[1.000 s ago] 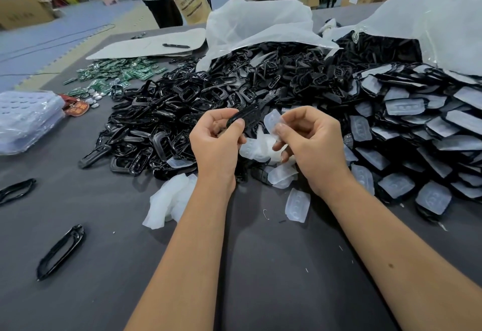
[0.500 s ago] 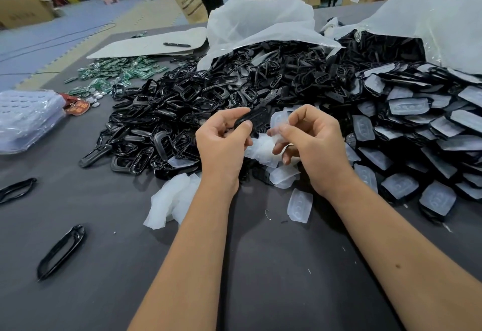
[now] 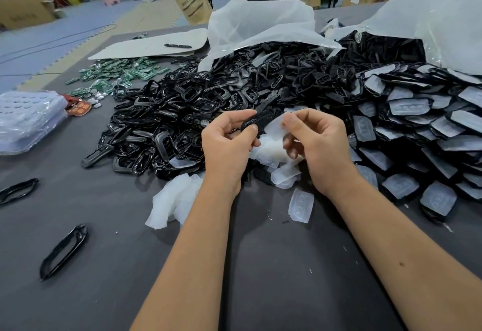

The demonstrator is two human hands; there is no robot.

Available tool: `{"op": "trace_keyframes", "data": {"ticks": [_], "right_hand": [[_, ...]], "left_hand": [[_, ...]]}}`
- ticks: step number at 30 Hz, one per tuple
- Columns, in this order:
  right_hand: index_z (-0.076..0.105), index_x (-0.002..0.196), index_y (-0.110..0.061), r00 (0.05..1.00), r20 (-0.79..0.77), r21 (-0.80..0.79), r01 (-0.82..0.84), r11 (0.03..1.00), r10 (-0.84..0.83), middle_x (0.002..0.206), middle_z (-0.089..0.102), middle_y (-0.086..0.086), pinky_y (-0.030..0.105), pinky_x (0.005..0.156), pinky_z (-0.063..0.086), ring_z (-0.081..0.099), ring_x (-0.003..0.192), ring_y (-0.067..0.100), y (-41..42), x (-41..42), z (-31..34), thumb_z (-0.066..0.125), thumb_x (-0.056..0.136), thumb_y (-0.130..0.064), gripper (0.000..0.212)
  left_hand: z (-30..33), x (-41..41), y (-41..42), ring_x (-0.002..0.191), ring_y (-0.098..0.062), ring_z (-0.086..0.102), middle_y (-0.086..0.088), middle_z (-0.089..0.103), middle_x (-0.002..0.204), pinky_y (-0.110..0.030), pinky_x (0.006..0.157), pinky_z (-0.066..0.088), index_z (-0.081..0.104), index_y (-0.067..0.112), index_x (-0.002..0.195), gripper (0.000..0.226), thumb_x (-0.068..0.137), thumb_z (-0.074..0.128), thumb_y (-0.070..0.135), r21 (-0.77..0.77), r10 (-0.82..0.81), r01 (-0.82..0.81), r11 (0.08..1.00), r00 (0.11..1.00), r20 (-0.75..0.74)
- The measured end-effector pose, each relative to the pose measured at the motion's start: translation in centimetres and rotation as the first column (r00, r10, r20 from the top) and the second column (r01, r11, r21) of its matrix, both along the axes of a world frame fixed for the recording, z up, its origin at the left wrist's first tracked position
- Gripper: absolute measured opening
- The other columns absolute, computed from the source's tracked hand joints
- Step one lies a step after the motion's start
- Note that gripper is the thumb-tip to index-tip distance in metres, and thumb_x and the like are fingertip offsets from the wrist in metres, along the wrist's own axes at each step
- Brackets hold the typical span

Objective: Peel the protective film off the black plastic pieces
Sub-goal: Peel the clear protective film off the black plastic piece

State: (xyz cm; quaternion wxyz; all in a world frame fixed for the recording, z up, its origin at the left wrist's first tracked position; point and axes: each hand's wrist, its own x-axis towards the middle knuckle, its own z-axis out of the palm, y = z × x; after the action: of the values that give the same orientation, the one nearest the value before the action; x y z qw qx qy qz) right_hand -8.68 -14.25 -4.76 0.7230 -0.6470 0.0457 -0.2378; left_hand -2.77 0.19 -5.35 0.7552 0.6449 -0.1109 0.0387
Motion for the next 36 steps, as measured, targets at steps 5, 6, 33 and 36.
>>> {"op": "trace_keyframes", "data": {"ticks": [5, 6, 33, 36], "right_hand": [[0.069, 0.088, -0.005, 1.0, 0.016, -0.065, 0.021, 0.998, -0.02, 0.065, 0.063, 0.005, 0.024, 0.049, 0.046, 0.054, 0.051, 0.016, 0.12, 0.01, -0.24, 0.072, 0.094, -0.002, 0.008], [0.067, 0.09, -0.007, 1.0, 0.019, -0.072, 0.017, 0.997, -0.015, 0.067, 0.063, 0.004, 0.024, 0.049, 0.046, 0.056, 0.053, 0.016, 0.13, 0.01, -0.23, 0.073, 0.093, 0.0, 0.01], [0.068, 0.08, -0.009, 0.992, 0.079, -0.048, 0.103, 0.994, -0.099, 0.067, 0.066, 0.006, 0.025, 0.043, 0.044, 0.054, 0.05, 0.016, -0.15, 0.45, -0.92, 0.08, 0.089, -0.008, 0.015], [0.068, 0.078, -0.01, 0.991, 0.063, -0.101, 0.121, 0.987, -0.115, 0.064, 0.067, 0.003, 0.025, 0.044, 0.045, 0.055, 0.049, 0.014, -0.12, 0.52, -0.97, 0.082, 0.088, -0.011, 0.017]], "left_hand": [[0.07, -0.3, -0.26, 0.058, -0.013, 0.063, 0.003, 0.071, 0.077, -0.023, 0.059, 0.051, 0.077, 0.011, 0.102, 0.025, 0.088, 0.068, -0.008, 0.022, -0.001, 0.001, 1.0, 1.0, -0.004], [0.08, -0.36, -0.29, 0.059, -0.013, 0.064, 0.002, 0.071, 0.079, -0.025, 0.06, 0.052, 0.077, 0.012, 0.102, 0.024, 0.089, 0.069, -0.007, 0.026, -0.003, 0.003, 1.0, 1.0, -0.005], [0.35, -0.27, 0.06, 0.065, -0.021, 0.068, -0.027, 0.075, 0.105, -0.023, 0.061, 0.055, 0.082, 0.008, 0.103, 0.034, 0.098, 0.049, 0.001, -0.092, -0.19, 0.176, 0.98, 0.968, -0.166], [0.36, -0.22, 0.12, 0.068, -0.02, 0.068, -0.022, 0.077, 0.101, -0.024, 0.062, 0.055, 0.081, 0.007, 0.105, 0.033, 0.099, 0.049, 0.003, -0.09, -0.219, 0.206, 0.974, 0.962, -0.166]]}}
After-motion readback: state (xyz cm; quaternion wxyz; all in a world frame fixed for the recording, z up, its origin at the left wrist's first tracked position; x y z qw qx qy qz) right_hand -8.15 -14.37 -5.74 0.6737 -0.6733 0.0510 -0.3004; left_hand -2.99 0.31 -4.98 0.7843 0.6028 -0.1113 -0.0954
